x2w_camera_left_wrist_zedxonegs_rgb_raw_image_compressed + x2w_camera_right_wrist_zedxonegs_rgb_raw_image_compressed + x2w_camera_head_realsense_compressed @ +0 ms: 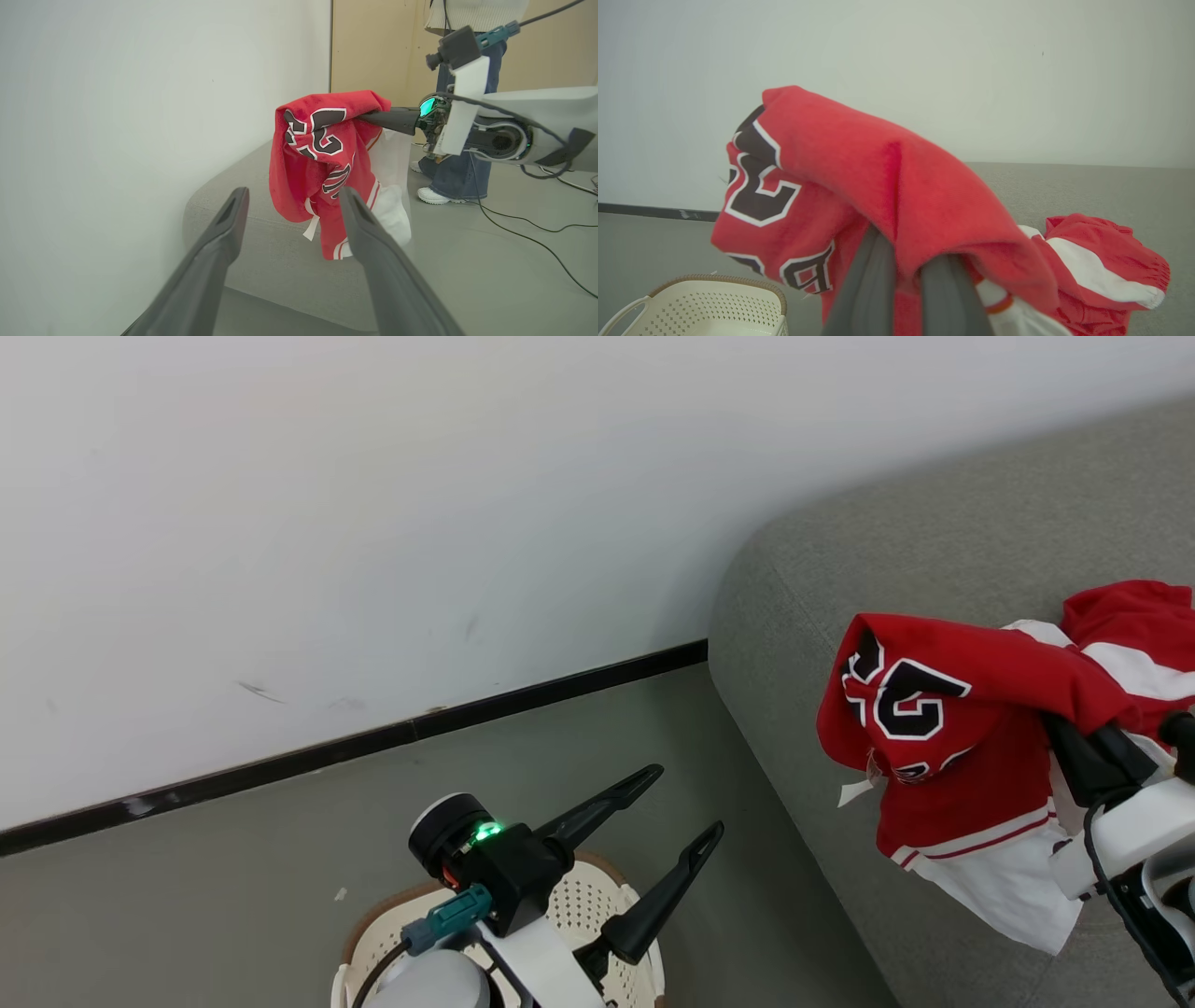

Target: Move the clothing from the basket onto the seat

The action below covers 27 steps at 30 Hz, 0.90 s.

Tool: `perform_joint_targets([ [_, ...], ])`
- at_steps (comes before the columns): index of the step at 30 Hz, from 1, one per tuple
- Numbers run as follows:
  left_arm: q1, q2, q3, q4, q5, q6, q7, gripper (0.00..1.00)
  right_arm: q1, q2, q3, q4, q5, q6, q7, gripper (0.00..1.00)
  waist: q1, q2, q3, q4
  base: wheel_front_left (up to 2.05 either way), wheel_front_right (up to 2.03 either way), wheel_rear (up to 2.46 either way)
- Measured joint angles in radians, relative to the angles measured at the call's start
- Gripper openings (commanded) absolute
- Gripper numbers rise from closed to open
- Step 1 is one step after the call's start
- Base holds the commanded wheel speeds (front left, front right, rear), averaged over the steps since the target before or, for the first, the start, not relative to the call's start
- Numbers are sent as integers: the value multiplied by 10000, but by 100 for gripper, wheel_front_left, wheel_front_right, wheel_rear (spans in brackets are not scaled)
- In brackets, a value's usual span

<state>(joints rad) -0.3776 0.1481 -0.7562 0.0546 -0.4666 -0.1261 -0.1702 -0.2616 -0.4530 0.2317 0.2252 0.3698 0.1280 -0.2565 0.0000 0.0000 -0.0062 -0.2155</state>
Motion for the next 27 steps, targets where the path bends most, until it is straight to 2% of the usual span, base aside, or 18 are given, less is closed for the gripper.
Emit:
perform_joint_targets([
  [10, -1, -121, -270, 167, -15, 0, -176, 100, 914, 288, -794, -407, -96, 0, 0, 0, 0, 0, 125, -776, 0, 0, 0],
  [18, -2, -40, -249, 173, -6, 0, -263, 100, 996, 504, -1358, -393, 224, 0, 0, 0, 0, 0, 349, -1097, 0, 0, 0],
  [22, -9, 121, -198, 180, 107, 2, -261, 100, 444, 468, -1373, -274, 593, 0, 217, 0, 0, 1, 560, -1163, 0, 0, 0],
  [27, -32, 238, -29, 176, 121, 105, -251, 100, -1058, -35, -1622, -61, 842, 0, 765, 0, 0, 0, 873, -1143, 0, 0, 0],
])
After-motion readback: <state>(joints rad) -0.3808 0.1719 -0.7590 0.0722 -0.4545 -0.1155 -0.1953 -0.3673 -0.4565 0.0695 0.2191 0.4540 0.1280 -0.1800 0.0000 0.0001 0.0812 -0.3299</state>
